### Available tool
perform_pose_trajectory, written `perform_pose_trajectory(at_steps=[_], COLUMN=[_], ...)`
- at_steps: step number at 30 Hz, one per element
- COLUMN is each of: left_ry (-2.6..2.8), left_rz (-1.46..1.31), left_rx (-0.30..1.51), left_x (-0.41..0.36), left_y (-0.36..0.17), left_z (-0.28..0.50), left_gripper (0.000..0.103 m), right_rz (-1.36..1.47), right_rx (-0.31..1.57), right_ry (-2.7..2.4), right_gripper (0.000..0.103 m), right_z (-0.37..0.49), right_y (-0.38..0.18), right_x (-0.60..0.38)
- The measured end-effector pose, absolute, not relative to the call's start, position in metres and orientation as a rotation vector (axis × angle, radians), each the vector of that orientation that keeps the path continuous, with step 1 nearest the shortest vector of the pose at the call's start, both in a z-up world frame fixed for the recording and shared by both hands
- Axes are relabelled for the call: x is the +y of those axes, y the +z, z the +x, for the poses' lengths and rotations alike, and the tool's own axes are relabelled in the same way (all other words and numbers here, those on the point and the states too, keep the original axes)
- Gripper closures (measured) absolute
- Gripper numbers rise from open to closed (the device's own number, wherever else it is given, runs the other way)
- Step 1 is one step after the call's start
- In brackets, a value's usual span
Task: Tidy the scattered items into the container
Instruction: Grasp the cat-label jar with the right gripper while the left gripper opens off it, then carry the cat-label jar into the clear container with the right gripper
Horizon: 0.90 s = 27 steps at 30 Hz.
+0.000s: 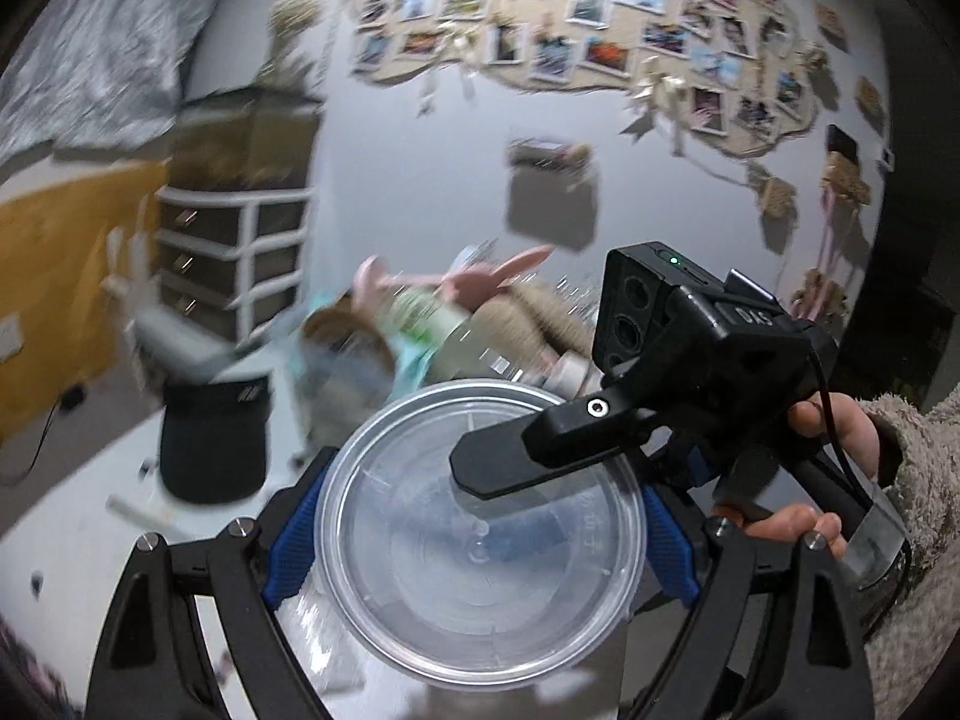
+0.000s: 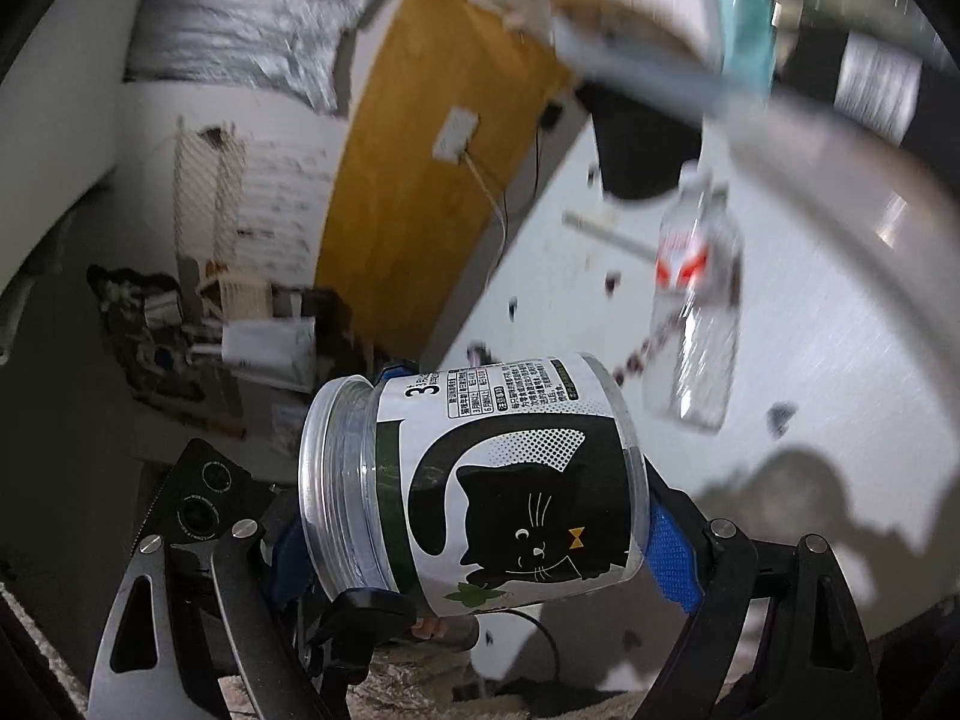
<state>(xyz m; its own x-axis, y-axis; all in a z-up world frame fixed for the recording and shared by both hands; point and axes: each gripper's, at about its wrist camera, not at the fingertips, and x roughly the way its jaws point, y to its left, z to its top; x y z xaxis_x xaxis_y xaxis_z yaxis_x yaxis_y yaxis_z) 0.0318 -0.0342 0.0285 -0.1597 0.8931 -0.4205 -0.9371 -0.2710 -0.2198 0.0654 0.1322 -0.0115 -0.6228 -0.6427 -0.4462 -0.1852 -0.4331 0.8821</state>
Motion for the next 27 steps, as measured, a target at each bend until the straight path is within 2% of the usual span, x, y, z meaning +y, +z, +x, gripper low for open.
perform_pose_trajectory(at_steps=[12, 15, 16, 19, 24, 27], left_ry=[1.647, 1.667, 1.679, 1.713, 1.77, 1.808], left_rz=[-0.44, -0.449, -0.453, -0.477, -0.523, -0.575], left_rx=[0.093, 0.092, 0.09, 0.085, 0.104, 0.1], left_x=[0.093, 0.117, 0.122, 0.134, 0.134, 0.123], left_y=[0.069, 0.069, 0.067, 0.062, 0.045, 0.032], left_z=[0.03, 0.026, 0.024, 0.017, 0.008, -0.001], left_gripper=[0.013, 0.007, 0.002, 0.001, 0.001, 0.001], right_rz=[1.05, 1.045, 1.044, 1.037, 1.105, 1.191], right_rx=[-1.452, -1.447, -1.447, -1.449, -1.289, -1.095], right_ry=[-2.358, -2.388, -2.394, -2.412, -2.53, -2.616], right_gripper=[0.014, 0.014, 0.014, 0.014, 0.014, 0.014], right_z=[0.09, 0.086, 0.085, 0.077, 0.054, 0.034], right_y=[0.045, 0.047, 0.048, 0.048, 0.057, 0.06], right_x=[0.251, 0.273, 0.278, 0.298, 0.315, 0.309])
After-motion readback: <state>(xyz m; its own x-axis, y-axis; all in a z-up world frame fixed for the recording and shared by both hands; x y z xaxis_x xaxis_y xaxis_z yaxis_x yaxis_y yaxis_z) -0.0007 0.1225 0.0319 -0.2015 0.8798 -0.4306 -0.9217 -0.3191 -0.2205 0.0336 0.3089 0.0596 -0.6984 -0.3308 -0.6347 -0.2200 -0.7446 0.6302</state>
